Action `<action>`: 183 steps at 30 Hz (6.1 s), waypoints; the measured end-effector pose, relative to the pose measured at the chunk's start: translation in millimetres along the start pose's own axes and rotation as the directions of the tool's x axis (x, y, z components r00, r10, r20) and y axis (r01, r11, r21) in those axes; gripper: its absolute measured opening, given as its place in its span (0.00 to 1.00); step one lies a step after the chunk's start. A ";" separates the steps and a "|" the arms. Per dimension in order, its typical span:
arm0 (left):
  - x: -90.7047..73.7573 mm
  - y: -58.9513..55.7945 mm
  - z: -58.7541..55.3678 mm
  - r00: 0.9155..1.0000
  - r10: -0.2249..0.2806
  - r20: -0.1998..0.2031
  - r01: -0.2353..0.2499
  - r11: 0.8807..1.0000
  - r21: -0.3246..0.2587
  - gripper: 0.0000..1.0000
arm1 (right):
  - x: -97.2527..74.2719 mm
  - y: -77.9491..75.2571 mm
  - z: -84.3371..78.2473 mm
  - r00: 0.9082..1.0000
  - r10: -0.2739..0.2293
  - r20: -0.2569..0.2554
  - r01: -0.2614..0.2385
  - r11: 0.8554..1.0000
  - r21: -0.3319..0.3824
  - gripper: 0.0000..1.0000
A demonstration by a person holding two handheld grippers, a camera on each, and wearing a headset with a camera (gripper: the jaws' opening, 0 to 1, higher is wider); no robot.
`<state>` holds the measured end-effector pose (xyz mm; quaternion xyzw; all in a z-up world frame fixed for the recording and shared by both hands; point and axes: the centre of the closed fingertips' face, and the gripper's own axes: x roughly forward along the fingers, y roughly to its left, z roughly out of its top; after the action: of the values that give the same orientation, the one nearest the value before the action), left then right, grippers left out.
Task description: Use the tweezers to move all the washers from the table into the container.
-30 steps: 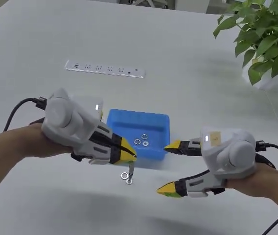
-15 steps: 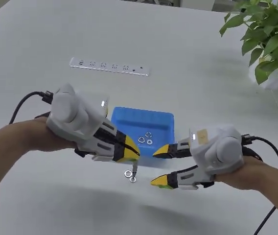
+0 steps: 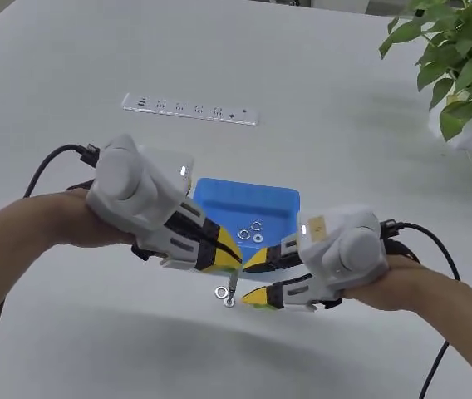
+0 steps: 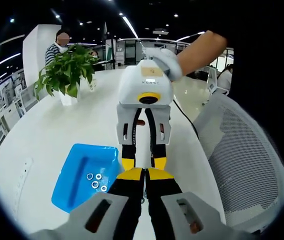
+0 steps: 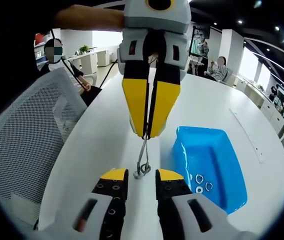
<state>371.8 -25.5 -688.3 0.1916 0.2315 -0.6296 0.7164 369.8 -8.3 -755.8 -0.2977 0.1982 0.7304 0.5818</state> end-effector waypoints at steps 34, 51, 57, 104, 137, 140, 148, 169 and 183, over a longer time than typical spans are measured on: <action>1.7 1.6 0.5 1.000 -0.006 -0.004 0.006 1.000 -0.011 0.05 | 20.2 -1.6 -2.2 0.998 0.009 -0.064 -0.010 1.000 -0.009 0.09; -0.6 2.7 -3.1 1.000 0.017 -0.015 -0.017 1.000 -0.015 0.12 | 18.3 -1.3 -2.1 0.998 0.008 -0.060 -0.007 1.000 0.015 0.09; -5.1 3.4 -3.3 0.999 0.042 0.004 -0.041 0.998 -0.044 0.20 | 13.5 -2.1 2.4 0.999 0.001 -0.052 0.000 1.000 0.013 0.09; -48.1 7.3 -22.1 0.942 0.312 0.127 -0.259 0.912 -0.317 0.81 | -63.2 -54.1 36.5 0.994 -0.109 0.016 0.109 0.994 -0.012 0.09; -57.0 30.4 -29.5 0.912 0.395 0.106 -0.335 0.871 -0.360 0.97 | -27.2 -87.1 -2.1 0.996 -0.079 -0.048 0.079 0.997 -0.012 0.09; -57.3 35.6 -24.5 0.912 0.393 0.118 -0.331 0.875 -0.354 0.90 | -23.6 -87.2 -4.5 0.996 -0.072 -0.055 0.072 0.997 -0.011 0.09; -51.0 47.7 -14.9 0.925 0.361 0.122 -0.311 0.900 -0.306 0.77 | -14.1 -88.7 -13.7 0.996 -0.055 -0.070 0.054 0.998 -0.015 0.09; -5.9 83.8 -2.0 0.967 0.251 0.029 -0.249 0.967 -0.060 0.21 | -7.3 -87.5 -26.7 0.996 -0.014 -0.093 0.011 0.999 -0.031 0.10; 17.6 91.6 8.3 0.980 0.199 0.001 -0.198 0.979 0.043 0.09 | -5.1 -87.9 -26.3 0.994 -0.002 -0.109 -0.006 0.997 -0.075 0.10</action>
<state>465.0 -32.3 -693.2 0.2302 0.1988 -0.5596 0.7710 461.0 -7.3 -766.9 -0.3588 0.2022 0.7206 0.5578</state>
